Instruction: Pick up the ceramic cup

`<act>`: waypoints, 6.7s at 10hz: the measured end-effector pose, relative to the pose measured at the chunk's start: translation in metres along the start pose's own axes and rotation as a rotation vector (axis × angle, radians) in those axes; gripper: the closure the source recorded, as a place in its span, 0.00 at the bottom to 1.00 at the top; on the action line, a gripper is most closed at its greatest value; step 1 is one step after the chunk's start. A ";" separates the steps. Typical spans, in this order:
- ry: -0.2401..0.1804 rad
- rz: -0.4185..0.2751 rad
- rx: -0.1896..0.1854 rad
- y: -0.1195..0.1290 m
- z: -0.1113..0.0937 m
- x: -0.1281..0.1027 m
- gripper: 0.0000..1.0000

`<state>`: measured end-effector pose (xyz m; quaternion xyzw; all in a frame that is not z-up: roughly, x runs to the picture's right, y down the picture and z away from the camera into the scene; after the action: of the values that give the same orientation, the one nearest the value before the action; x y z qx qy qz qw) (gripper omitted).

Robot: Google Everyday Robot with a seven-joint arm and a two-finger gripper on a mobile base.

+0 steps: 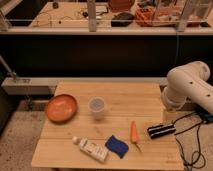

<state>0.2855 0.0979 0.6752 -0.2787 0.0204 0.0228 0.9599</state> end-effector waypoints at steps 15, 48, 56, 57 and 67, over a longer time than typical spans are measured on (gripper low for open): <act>0.024 -0.336 0.070 -0.033 -0.028 -0.122 0.20; -0.089 -0.823 0.039 -0.043 0.026 -0.285 0.20; -0.114 -0.910 0.022 -0.045 0.060 -0.287 0.20; -0.119 -0.924 0.018 -0.046 0.067 -0.287 0.20; -0.153 -1.001 0.003 -0.051 0.097 -0.286 0.20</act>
<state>0.0057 0.0975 0.7993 -0.2507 -0.1862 -0.4197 0.8523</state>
